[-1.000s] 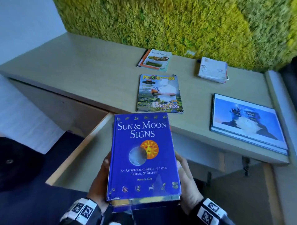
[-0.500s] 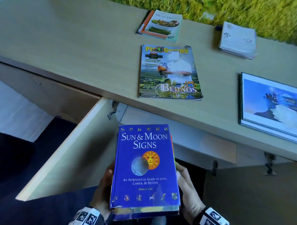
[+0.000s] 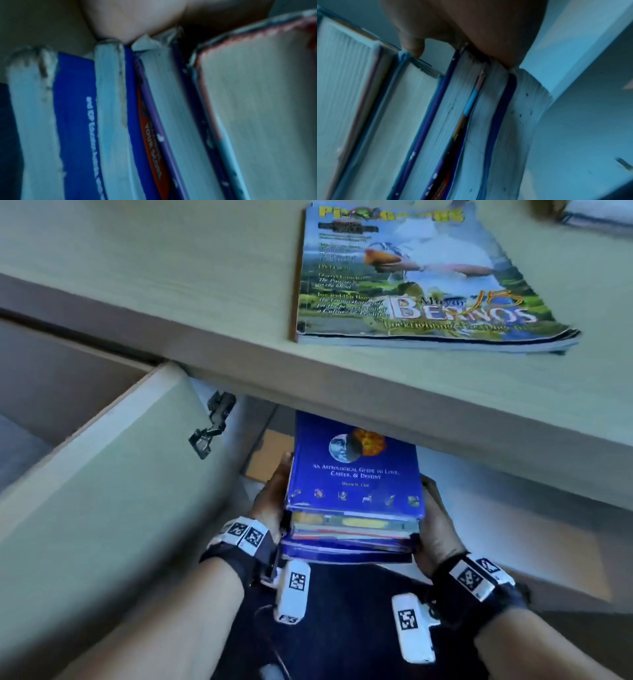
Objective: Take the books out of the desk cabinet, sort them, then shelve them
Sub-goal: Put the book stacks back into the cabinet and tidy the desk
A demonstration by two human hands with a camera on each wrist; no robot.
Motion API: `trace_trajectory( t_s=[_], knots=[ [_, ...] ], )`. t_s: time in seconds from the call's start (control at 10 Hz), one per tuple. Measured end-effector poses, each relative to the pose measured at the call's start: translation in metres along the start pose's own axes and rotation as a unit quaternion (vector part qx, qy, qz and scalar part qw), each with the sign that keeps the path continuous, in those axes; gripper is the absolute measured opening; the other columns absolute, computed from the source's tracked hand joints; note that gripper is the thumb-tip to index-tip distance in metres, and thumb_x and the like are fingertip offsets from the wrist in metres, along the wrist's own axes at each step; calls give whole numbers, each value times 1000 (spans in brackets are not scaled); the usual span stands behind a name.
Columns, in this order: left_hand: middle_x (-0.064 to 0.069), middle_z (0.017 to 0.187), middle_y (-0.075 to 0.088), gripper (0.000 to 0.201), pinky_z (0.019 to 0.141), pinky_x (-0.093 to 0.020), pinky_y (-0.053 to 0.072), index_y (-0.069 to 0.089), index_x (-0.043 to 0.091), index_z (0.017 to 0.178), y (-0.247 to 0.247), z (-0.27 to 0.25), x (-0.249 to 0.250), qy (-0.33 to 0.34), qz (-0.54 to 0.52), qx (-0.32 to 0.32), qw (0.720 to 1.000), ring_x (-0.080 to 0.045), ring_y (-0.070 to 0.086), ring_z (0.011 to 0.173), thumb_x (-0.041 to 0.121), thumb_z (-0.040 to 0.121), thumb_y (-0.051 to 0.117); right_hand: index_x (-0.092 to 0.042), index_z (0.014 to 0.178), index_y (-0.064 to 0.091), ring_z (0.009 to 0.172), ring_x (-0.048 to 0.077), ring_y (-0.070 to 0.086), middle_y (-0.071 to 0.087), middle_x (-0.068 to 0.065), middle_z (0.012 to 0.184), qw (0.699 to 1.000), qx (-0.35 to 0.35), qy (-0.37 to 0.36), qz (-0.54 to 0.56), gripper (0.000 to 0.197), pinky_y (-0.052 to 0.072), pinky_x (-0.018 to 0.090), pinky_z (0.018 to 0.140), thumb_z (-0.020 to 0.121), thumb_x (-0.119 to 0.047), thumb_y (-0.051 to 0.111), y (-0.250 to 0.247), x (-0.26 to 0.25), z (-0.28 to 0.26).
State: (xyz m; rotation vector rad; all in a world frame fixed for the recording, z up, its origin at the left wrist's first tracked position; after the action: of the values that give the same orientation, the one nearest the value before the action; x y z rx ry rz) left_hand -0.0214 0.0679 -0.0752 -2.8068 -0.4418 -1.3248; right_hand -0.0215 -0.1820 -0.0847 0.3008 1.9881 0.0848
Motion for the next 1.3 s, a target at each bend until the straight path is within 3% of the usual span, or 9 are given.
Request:
trace_trajectory(
  t_s=[0.1, 0.2, 0.3, 0.4, 0.5, 0.6, 0.7, 1.1, 1.3],
  knots=[
    [-4, 91, 81, 67, 88, -41, 59, 74, 21, 105, 27, 80, 5, 18, 13, -118, 993, -21, 78, 84, 80, 75, 62, -27, 135, 56, 72, 13, 76, 79, -5, 98, 1000, 13, -17, 13, 36, 56, 27, 55, 103, -42, 51, -1, 3, 46],
    [-11, 113, 77, 107, 106, -51, 50, 77, 22, 113, 36, 120, 9, 73, 87, -111, 987, -33, 73, 105, 102, 43, 58, -24, 136, 60, 70, 15, 75, 77, 6, 103, 999, 17, -35, 9, 42, 57, 26, 55, 103, -47, 48, -6, 20, 80],
    [-10, 109, 78, 89, 103, -43, 52, 78, 21, 111, 39, 134, 18, 143, 133, -93, 976, -28, 73, 103, 94, 69, 48, -16, 123, 60, 42, 6, 63, 66, -9, 55, 998, -9, -58, -7, 34, 45, 15, 39, 107, -39, 42, -9, 32, 99],
    [-2, 103, 80, 85, 104, -42, 52, 79, 30, 107, 25, 136, 12, 213, 178, -100, 955, -20, 75, 100, 96, 72, 38, -12, 96, 59, 42, 7, 60, 60, -4, 53, 993, -75, -89, -30, 31, 43, 13, 38, 108, -35, 41, -4, 29, 92],
    [20, 89, 79, 57, 92, -17, 52, 75, 34, 102, 7, 120, 2, 294, 194, -85, 932, 12, 70, 88, 67, 101, 28, -15, 130, 59, 104, 15, 75, 79, 1, 111, 977, -132, -151, -76, 31, 59, 25, 85, 109, -31, 43, -20, 37, 97],
    [13, 129, 69, 50, 102, -19, 49, 51, 32, 142, 3, 115, -25, 355, 273, -164, 879, 0, 63, 120, 49, 96, 60, -26, 155, 34, 133, 13, 59, 61, -7, 145, 932, -172, -231, -221, 68, 48, 33, 107, 95, -24, 67, -25, 44, 90],
    [13, 131, 66, 91, 104, -33, 53, 38, 39, 148, 0, 127, -31, 356, 314, -152, 867, -5, 65, 119, 18, 75, 88, -26, 156, 25, 116, 11, 70, 66, -6, 137, 917, -174, -226, -280, 96, 56, 22, 93, 82, -11, 84, -19, 49, 92],
    [22, 117, 73, 74, 100, -39, 56, 55, 46, 134, -9, 120, -44, 420, 296, -60, 856, -2, 69, 107, 24, 71, 87, -31, 134, 47, 106, 9, 67, 61, 0, 131, 882, -85, -295, -358, 77, 52, 11, 82, 73, -28, 93, -35, 58, 99],
    [15, 130, 69, 74, 110, -45, 48, 53, 40, 141, -13, 127, -40, 394, 264, -85, 876, -9, 64, 122, 34, 75, 84, -26, 139, 48, 120, 9, 65, 65, -7, 133, 905, -100, -294, -289, 70, 53, 31, 103, 81, -18, 85, -28, 53, 92]
  ],
)
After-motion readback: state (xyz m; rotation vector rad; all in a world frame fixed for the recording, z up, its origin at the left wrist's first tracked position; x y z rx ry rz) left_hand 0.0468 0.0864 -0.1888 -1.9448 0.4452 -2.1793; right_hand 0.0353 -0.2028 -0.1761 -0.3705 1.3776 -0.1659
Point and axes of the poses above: each hand's wrist, its own z-axis towards the middle knuckle, its own y-axis out of the palm, x = y × z, the point moved 6 cm from there along z, towards the middle knuckle
